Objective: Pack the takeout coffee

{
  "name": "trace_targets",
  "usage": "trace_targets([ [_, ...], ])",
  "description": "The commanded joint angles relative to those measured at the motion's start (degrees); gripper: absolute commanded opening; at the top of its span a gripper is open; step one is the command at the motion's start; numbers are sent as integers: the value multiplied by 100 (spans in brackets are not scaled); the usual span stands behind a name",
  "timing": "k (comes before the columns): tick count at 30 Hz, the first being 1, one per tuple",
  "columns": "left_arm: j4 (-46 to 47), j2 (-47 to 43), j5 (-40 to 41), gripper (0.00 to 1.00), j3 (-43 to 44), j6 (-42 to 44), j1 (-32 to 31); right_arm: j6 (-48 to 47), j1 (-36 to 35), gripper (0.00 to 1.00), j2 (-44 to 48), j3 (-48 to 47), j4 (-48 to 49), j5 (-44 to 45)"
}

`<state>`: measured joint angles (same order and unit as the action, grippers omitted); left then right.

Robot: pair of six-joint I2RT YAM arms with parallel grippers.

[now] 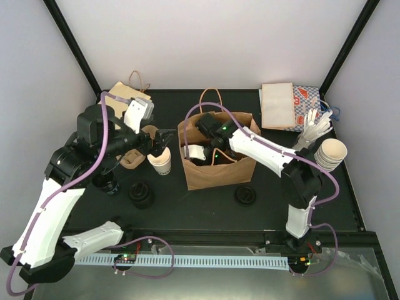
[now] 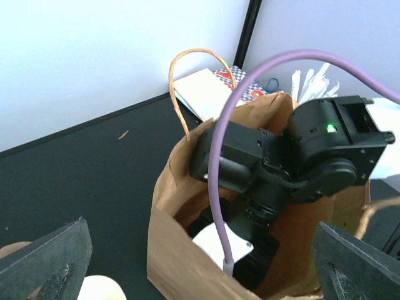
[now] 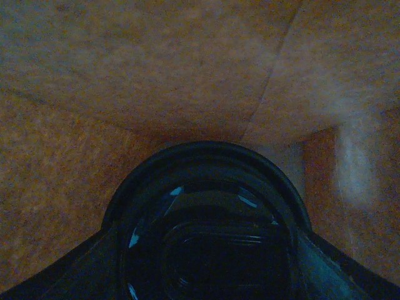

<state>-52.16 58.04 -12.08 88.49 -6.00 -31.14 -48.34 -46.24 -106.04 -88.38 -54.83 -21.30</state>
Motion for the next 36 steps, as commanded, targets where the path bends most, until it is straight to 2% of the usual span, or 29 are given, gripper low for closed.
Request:
trace_targets([
  [1,40,-187,223,99,-214,-135,-6,-167,13,51,-825,266,-622,-54],
  [9,-27,-399,232,99,-556,-221,-3,-113,35,52,-1014,153,-652,11],
  [15,-183,-463,175,99,-524,-201,-5,-255,112,52,-1465,-141,-1035,-181],
  [22,-382,-591,311,99,-544,-186,-6,-194,125,52,-1566,-157,-889,-79],
  [26,-344,-597,275,99,-629,-217,-2,71,82,52,-1399,10,-552,122],
  [29,-300,-580,259,99,-665,-210,-4,289,-34,53,-1023,561,-15,333],
  [36,-210,-500,167,99,-698,-209,-6,615,-390,53,-773,1084,532,1156],
])
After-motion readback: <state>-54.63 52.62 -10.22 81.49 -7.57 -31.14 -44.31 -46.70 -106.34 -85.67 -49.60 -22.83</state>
